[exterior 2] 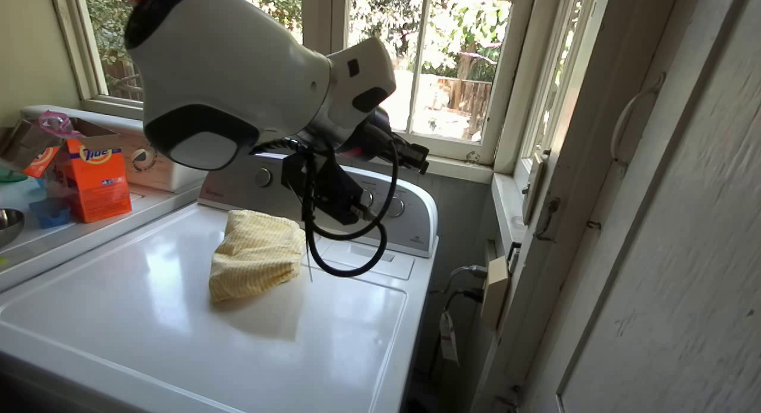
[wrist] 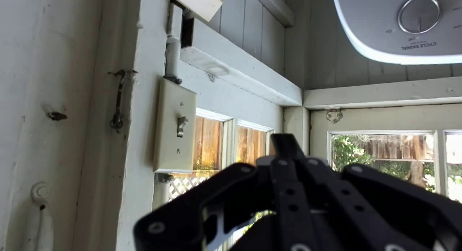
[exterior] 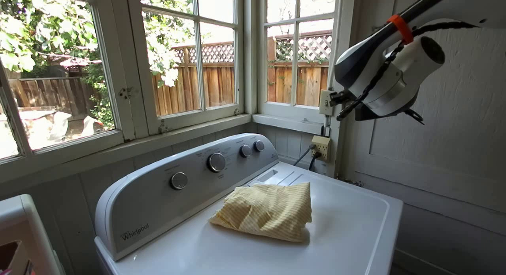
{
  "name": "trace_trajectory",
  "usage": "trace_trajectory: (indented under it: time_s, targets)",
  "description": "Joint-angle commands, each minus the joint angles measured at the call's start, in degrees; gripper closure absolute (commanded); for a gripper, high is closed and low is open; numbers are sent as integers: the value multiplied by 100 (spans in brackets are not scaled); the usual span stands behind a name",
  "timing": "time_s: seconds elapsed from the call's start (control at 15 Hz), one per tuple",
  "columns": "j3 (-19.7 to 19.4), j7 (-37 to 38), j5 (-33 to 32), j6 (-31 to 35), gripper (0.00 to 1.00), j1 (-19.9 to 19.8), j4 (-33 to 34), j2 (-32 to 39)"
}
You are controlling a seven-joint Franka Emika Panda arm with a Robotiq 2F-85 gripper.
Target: Flip the switch on the wall
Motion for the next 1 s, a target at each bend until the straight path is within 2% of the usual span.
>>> trace_trajectory:
  time_s: [0.0, 0.4, 0.47, 0.67, 0.93]
  targets:
    - [-510, 71, -141, 75, 100, 512, 69, -120]
    - [-1819, 18, -171, 441, 100, 1735, 596, -373]
    - [-2361, 1101, -943, 256, 100, 1970, 580, 150]
    - [-3163, 1374, -1367, 406, 100, 2737, 972, -201]
    - [-3818, 1625, -1570, 484, 100, 3422, 1320, -464]
